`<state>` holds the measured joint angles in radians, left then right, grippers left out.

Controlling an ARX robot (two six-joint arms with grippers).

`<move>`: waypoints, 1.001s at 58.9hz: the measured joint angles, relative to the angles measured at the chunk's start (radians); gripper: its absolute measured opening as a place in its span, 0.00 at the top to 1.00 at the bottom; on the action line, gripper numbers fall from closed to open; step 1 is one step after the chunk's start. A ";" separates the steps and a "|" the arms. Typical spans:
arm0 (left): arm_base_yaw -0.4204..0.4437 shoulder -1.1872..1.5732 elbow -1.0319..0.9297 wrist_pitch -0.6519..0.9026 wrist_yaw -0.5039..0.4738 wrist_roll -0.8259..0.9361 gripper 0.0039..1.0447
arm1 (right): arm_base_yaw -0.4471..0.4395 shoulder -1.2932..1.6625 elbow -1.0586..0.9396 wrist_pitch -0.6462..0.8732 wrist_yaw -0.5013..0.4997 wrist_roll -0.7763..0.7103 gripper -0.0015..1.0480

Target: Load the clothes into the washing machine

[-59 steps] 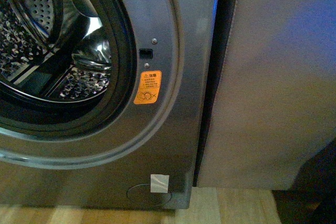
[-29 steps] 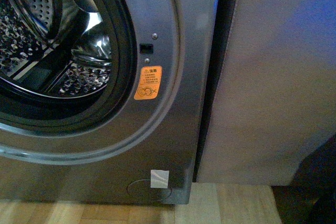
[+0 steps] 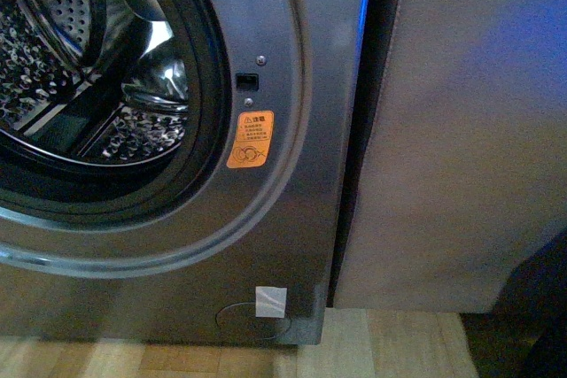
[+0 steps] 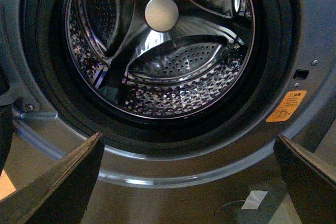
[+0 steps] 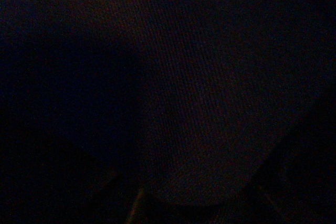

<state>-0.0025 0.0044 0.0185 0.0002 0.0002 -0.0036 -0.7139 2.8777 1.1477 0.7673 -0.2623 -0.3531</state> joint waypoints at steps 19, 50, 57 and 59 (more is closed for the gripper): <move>0.000 0.000 0.000 0.000 0.000 0.000 0.06 | -0.010 -0.583 -0.397 0.222 -0.185 0.016 0.95; 0.000 0.000 0.000 0.000 0.000 0.000 0.06 | 0.105 -1.607 -0.380 -0.083 -0.338 0.200 0.95; 0.000 0.000 0.000 0.000 0.000 0.000 0.06 | 0.219 -1.666 -0.143 -0.223 -0.293 0.239 0.95; 0.000 0.000 0.000 0.000 0.000 0.000 0.06 | 0.257 -1.667 -0.078 -0.267 -0.280 0.246 0.95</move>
<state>-0.0025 0.0044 0.0185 0.0002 0.0002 -0.0036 -0.4568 1.2110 1.0698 0.5003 -0.5419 -0.1066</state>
